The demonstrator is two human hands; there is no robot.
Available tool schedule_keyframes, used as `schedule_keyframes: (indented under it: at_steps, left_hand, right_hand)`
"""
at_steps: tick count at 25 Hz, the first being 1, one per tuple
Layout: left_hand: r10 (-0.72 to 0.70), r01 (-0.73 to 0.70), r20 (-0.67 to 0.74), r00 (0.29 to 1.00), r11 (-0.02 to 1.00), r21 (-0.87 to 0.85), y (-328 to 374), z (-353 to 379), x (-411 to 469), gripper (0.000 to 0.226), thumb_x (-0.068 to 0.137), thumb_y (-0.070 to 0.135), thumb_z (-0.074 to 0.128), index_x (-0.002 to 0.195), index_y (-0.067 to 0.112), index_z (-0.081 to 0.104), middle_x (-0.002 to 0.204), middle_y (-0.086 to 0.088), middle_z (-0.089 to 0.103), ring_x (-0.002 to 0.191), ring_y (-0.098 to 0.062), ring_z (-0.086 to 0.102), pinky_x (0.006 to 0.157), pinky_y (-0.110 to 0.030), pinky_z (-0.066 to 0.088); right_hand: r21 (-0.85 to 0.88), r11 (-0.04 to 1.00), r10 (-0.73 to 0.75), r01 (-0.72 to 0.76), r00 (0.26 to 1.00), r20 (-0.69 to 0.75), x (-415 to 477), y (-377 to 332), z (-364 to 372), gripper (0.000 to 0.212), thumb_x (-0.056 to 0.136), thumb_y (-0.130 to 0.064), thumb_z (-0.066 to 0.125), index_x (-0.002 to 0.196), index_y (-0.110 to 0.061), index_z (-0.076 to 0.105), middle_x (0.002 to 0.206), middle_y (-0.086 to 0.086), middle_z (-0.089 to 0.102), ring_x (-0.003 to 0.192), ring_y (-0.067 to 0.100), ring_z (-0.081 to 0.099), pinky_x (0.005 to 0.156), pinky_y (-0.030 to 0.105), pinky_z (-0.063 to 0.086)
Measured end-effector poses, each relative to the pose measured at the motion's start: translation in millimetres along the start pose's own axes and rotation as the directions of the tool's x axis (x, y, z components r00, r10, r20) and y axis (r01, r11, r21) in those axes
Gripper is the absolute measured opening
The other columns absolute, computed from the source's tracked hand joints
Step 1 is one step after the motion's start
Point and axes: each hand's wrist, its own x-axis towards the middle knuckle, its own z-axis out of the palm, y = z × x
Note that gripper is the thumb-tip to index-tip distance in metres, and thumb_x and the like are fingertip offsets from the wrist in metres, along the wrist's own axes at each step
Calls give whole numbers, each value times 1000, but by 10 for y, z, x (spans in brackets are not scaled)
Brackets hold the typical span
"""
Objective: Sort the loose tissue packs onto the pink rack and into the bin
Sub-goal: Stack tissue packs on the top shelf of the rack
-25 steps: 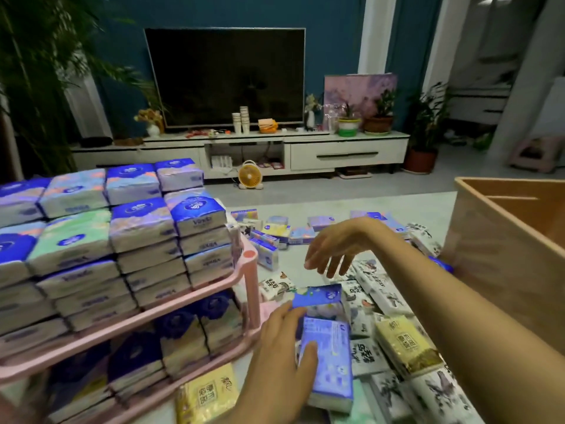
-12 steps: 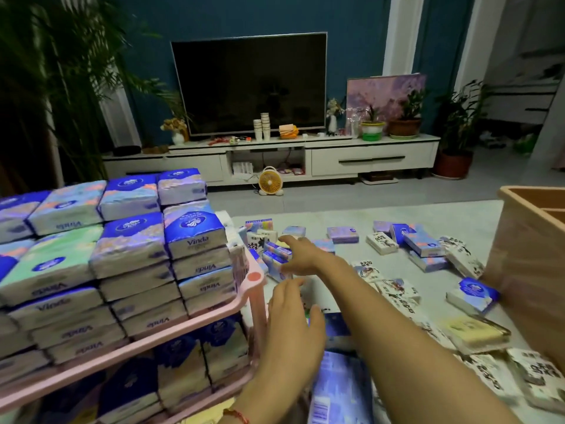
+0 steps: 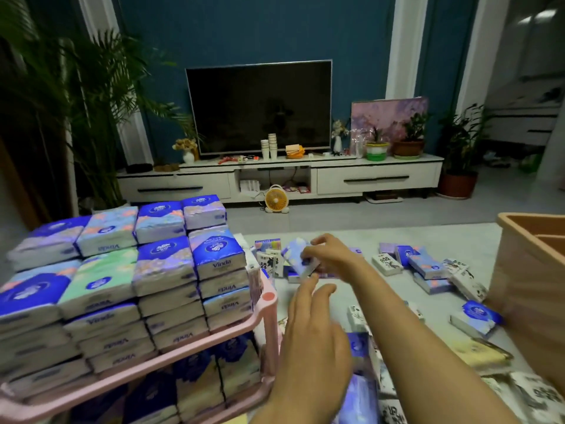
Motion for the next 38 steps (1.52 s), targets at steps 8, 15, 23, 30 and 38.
schedule_keyframes:
  at_steps: [8,15,23,30,38]
  left_hand:
    - [99,-21,-427,899,983,182,187,-1381,301,85,87,42,56,145,37,-6,155,9,-8,142,-11,-1,114,-29,17]
    - [-171,162,-416,893,985,-57,-330,-2378,-203,98,69,29,79,143,36,15,140,13,24,126,-2,35,97,-14,37]
    - [-327,297,-195,925,940,-170,-771,-2888,-329,79,50,46,79,120,40,42,116,23,45,108,5,49,70,7,39]
    - [-302,283,-169,938,951,-128,-757,-2870,-427,55,74,29,73,116,45,43,114,35,38,100,14,45,72,2,43]
    - [-376,332,-251,892,922,-201,-839,-2804,-501,40,81,29,66,120,29,57,117,15,58,104,3,57,79,-15,54]
  right_hand:
    - [408,897,-348,169,841,415,-1355,-1601,95,11,91,-6,49,99,0,53,90,14,58,75,19,63,65,25,58]
    - [379,921,-311,86,748,586,-1751,-1800,1122,8,90,-4,49,93,1,56,81,16,61,62,16,65,54,24,57]
    - [70,944,-329,322,918,220,-1746,-1778,1285,19,87,-22,63,92,-4,62,74,11,59,41,8,42,38,18,32]
    - [-544,668,-433,507,860,271,-1664,-1653,1156,33,88,-48,53,92,-16,59,75,-5,59,66,6,53,57,22,39]
    - [-538,465,-535,704,707,463,-1677,-1618,1203,31,85,-43,60,112,-28,56,100,-9,55,73,-1,45,59,12,34]
